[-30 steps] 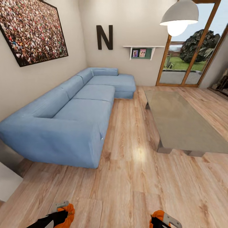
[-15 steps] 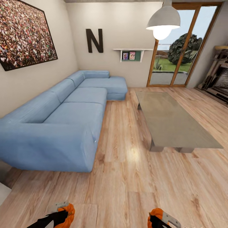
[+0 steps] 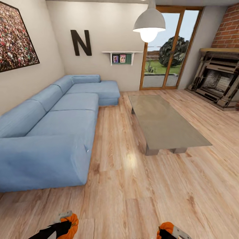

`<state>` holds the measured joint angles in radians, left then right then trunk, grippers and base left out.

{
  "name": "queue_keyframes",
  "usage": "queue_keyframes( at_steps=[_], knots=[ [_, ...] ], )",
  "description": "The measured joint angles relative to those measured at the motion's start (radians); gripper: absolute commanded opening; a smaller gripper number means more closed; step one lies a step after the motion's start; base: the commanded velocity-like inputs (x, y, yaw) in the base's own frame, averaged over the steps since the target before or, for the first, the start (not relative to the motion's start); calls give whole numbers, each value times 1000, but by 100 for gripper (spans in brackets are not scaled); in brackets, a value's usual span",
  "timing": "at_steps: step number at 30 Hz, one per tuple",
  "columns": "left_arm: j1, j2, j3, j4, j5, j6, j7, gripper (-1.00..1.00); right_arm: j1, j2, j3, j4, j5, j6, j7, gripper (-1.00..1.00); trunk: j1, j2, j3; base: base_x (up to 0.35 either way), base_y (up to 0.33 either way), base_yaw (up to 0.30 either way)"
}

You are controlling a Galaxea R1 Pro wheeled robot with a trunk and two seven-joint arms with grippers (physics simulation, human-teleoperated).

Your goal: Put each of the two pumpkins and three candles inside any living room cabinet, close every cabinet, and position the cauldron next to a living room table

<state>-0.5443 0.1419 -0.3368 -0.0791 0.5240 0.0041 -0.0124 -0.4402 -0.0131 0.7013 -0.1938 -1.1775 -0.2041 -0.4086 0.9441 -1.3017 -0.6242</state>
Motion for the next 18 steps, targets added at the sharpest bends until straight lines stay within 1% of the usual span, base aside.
queue_keyframes(
  at_steps=[4, 8, 11, 13, 18],
  knots=[
    [0, 0, -1, 0, 3, 0, -9, -100, 0, -1, 2, 16, 3, 1, 28, -100, 0, 0, 0, 0, 0, -281],
    [0, -2, -2, 0, -1, 0, -12, -100, -1, 0, 2, 18, 5, 2, 34, -100, -15, 28, 12, 0, 0, -281],
    [0, -8, -1, 0, -1, 0, -11, -100, 0, 0, 2, 18, 4, 2, 34, -100, -27, 49, 21, 0, 0, -265],
    [0, -11, -1, 0, -1, 0, -11, -100, 0, 0, 2, 18, 4, 2, 34, -100, -34, 63, 27, 0, 0, -131],
    [0, -12, 0, -1, -2, 0, -9, -100, -1, 0, 2, 19, 5, 2, 35, -100, -54, 98, 42, 0, 0, -26]
  ],
)
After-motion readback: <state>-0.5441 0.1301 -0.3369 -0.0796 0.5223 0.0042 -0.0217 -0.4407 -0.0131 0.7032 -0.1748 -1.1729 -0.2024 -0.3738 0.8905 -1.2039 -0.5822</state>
